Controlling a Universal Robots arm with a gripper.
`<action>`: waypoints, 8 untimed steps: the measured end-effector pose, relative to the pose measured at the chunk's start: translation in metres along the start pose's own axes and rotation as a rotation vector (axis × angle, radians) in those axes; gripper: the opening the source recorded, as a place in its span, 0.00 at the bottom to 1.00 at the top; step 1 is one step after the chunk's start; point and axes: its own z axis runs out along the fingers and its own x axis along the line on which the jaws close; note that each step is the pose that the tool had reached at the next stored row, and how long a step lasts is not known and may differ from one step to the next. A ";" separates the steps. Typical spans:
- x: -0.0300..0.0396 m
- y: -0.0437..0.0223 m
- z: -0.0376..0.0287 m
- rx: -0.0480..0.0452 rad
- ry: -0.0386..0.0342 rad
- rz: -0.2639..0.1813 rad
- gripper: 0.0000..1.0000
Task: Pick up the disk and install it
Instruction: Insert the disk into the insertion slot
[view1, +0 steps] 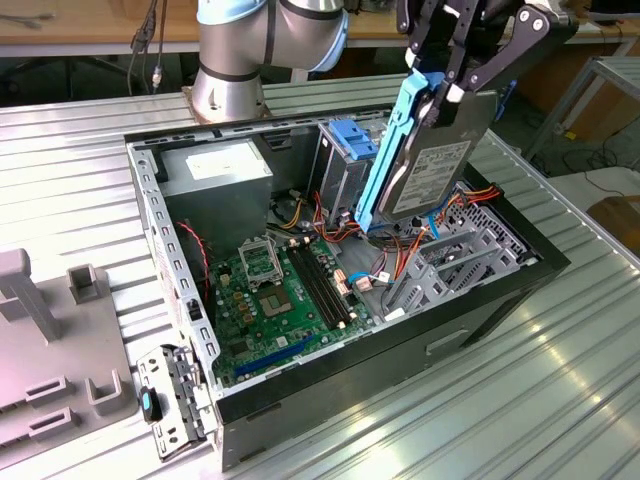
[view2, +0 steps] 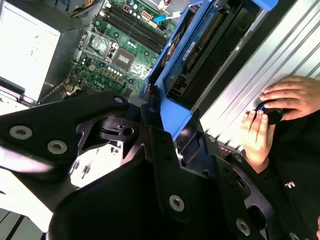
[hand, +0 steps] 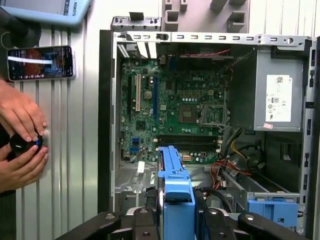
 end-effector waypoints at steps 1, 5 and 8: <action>0.0002 -0.0021 0.0001 0.0000 0.0000 0.000 0.37; 0.0005 -0.0105 0.0008 -0.0001 0.0000 0.000 0.37; 0.0006 -0.0151 0.0011 -0.0001 0.0000 0.000 0.37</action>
